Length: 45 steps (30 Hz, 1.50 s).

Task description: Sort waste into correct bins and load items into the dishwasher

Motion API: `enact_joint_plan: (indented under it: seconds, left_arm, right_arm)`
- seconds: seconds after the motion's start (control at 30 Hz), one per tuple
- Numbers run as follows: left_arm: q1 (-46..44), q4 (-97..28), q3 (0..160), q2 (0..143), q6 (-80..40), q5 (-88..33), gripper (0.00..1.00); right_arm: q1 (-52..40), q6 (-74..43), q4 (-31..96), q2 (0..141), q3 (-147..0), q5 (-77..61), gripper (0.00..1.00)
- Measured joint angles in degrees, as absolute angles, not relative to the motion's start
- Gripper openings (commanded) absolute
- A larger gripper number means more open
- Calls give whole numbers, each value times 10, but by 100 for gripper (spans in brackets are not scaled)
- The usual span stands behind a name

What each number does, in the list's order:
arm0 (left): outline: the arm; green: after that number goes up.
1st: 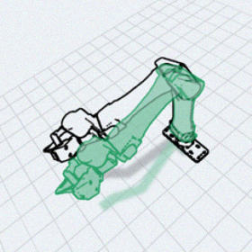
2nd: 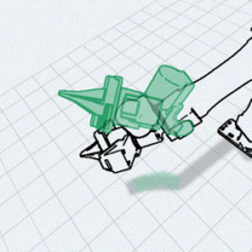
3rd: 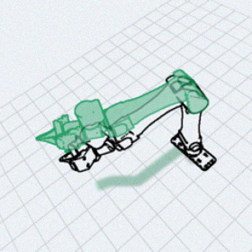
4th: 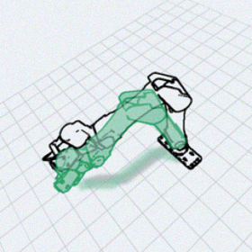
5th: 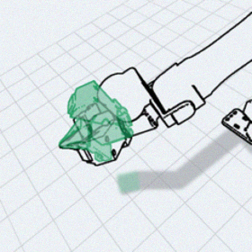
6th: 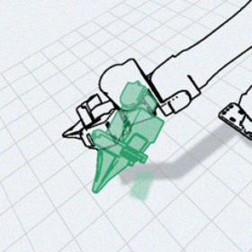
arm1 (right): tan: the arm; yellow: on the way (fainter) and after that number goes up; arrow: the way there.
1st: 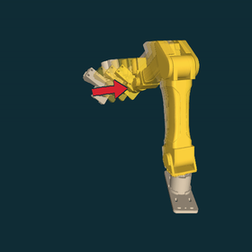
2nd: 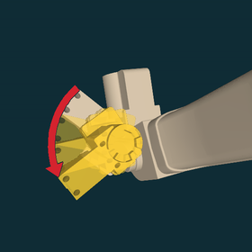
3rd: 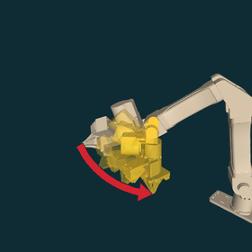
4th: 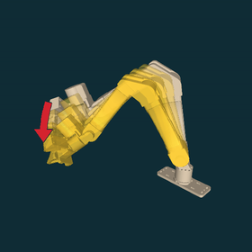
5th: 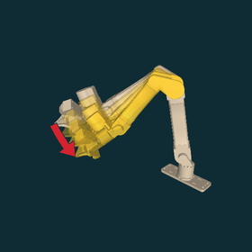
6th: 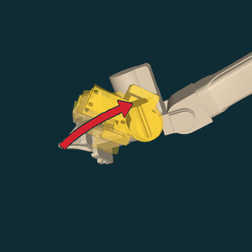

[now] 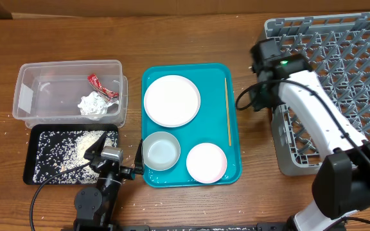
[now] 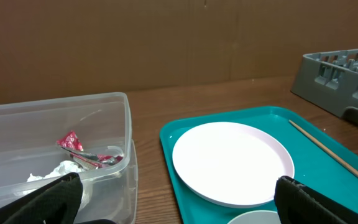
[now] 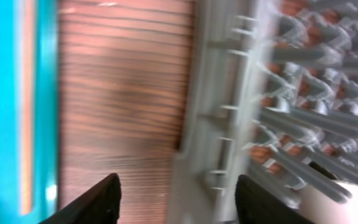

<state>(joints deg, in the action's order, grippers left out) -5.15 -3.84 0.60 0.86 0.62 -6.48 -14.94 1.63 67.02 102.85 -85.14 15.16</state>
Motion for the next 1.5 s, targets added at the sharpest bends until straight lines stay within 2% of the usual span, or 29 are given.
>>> enact_joint_plan:
  seconds: [0.1,0.13,0.3,0.5,0.6,0.67,0.73,0.97,1.07,1.13,1.2,1.23,1.27,1.37,1.5]
  left_arm:
    - [-51,-38,6,9,6,-65,100]
    - [-51,-38,6,9,6,-65,100]
    - [-51,-38,6,9,6,-65,100]
    - [-51,-38,6,9,6,-65,100]
    - [-51,-38,6,9,6,-65,100]
    - [-51,-38,6,9,6,-65,100]
    - [-51,-38,6,9,6,-65,100]
    - [-51,-38,6,9,6,-65,100]
    - [-51,-38,6,9,6,-65,100]
    - [-51,-38,6,9,6,-65,100]
    - [-51,-38,6,9,6,-65,100]
    - [-51,-38,6,9,6,-65,100]
    - [-51,-38,6,9,6,-65,100]
    - [-51,-38,6,9,6,-65,100]
    - [-51,-38,6,9,6,-65,100]
  right_arm:
    - [-193,-9,657,1028,-851,99,62]
    - [-204,-16,640,1028,-851,57,59]
    - [-229,-79,553,1028,-832,-52,59]
    - [-228,-155,407,1032,-718,-83,53]
    - [-228,-167,374,1042,-670,-80,52]
    - [-228,-171,359,1050,-649,-62,46]
    - [-227,-173,351,1055,-642,-55,32]
    - [-228,-178,352,1064,-641,-45,26]
    - [-228,-177,356,1064,-641,-44,18]
    - [-228,-179,361,1064,-641,-45,6]
    - [-228,-181,362,1064,-641,-45,7]
    - [-228,-180,365,1064,-641,-46,22]
    - [-228,-180,366,1064,-641,-46,28]
    - [-229,-177,371,1065,-640,-51,30]
    - [-230,-177,369,1070,-641,-53,27]
